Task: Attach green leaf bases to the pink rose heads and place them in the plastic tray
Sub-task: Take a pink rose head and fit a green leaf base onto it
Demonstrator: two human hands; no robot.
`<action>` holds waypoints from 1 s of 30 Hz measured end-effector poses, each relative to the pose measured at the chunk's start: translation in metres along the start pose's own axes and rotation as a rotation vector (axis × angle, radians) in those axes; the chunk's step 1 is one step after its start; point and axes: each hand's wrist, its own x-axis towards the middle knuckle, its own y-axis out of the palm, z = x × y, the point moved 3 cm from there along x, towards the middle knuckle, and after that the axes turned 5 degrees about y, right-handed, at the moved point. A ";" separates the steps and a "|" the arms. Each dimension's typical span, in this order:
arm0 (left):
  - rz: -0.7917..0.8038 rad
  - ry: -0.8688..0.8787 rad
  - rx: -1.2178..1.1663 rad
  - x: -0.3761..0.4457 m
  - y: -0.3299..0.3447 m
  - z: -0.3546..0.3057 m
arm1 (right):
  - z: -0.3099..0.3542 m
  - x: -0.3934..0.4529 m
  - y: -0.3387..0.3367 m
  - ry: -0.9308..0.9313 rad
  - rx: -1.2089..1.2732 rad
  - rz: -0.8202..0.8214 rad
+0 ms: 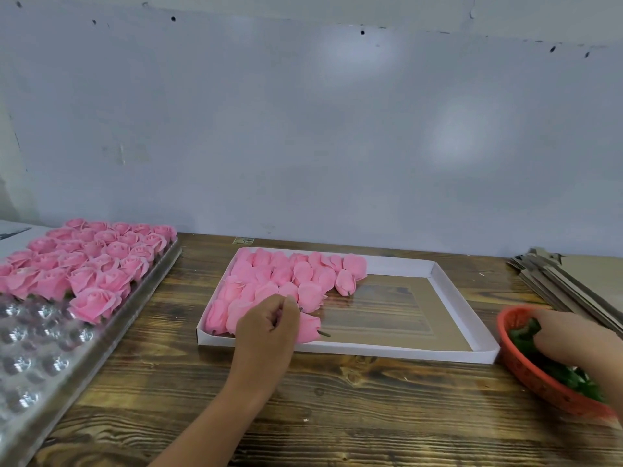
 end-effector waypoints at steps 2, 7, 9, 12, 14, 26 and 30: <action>0.003 -0.006 0.001 0.000 0.000 0.000 | 0.003 -0.003 0.002 -0.080 -0.036 0.011; 0.004 -0.008 0.005 0.000 0.000 0.001 | -0.005 -0.001 0.001 -0.120 -0.048 -0.081; -0.001 -0.008 0.000 0.000 0.000 0.000 | -0.018 0.009 0.001 -0.100 0.015 -0.132; -0.006 -0.004 -0.010 0.000 -0.001 -0.002 | -0.044 0.030 0.003 -0.040 0.123 -0.222; -0.003 -0.005 -0.009 0.000 -0.001 -0.002 | -0.062 0.046 0.005 0.005 0.247 -0.263; 0.015 -0.036 0.004 0.000 0.001 0.001 | -0.067 0.047 0.024 0.261 1.227 -0.001; 0.015 -0.044 0.000 0.000 0.001 0.001 | -0.041 0.009 -0.006 0.346 1.401 -0.090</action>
